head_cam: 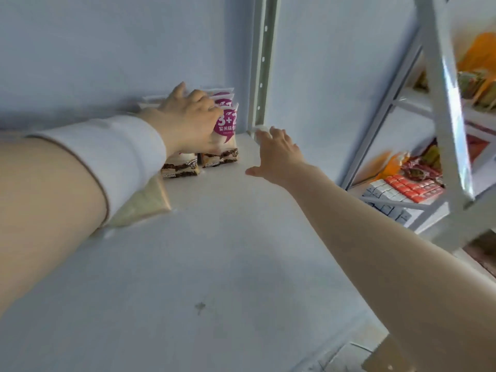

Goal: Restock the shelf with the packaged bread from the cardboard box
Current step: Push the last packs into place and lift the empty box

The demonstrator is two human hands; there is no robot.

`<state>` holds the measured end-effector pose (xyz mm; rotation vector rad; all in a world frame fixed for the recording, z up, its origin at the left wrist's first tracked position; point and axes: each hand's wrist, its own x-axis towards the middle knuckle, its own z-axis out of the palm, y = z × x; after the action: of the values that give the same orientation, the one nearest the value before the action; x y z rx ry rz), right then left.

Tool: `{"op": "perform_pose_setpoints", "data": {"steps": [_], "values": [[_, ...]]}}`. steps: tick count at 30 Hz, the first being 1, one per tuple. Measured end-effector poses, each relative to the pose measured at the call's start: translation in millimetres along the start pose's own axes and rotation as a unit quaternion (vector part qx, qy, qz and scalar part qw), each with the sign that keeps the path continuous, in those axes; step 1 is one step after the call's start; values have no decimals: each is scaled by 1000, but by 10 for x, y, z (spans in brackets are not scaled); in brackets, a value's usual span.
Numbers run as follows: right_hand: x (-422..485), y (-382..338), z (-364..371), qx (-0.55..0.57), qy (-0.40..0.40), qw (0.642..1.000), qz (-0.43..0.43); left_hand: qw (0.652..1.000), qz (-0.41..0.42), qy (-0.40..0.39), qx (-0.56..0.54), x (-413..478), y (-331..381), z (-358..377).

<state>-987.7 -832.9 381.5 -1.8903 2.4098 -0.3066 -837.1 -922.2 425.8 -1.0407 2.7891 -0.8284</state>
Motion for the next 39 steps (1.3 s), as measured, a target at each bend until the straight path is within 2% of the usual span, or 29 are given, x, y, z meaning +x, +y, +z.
{"op": "perform_pose_setpoints", "data": {"steps": [2, 8, 14, 19, 23, 26, 31, 39], "values": [[-406, -30, -55, -23, -9, 999, 26, 999, 14, -32, 11, -235, 167, -135], [-1536, 80, -239, -26, -67, 993, 88, 973, 63, -198, -103, -802, 817, -687], [-2491, 439, -371, -32, -178, 977, 114, 949, 171, -239, -112, -1213, 1710, -1153], [-3356, 1037, -495, -19, -212, 964, 160, 928, 243, -261, -108, -1302, 2644, -1527], [-4190, 1823, -424, -11, -221, 946, 235, 906, 309, -268, -108, -1305, 3648, -1813], [-4905, 2473, -229, 16, -241, 920, 308, 888, 352, -277, -104, -1360, 4439, -1889], [-5828, 3330, 246, 47, -286, 865, 410, 873, 377, -304, -54, -1391, 5557, -1687], [-6210, 4505, 1265, 108, -325, 793, 504, 837, 432, -334, -20, -741, 6855, -738]]}}
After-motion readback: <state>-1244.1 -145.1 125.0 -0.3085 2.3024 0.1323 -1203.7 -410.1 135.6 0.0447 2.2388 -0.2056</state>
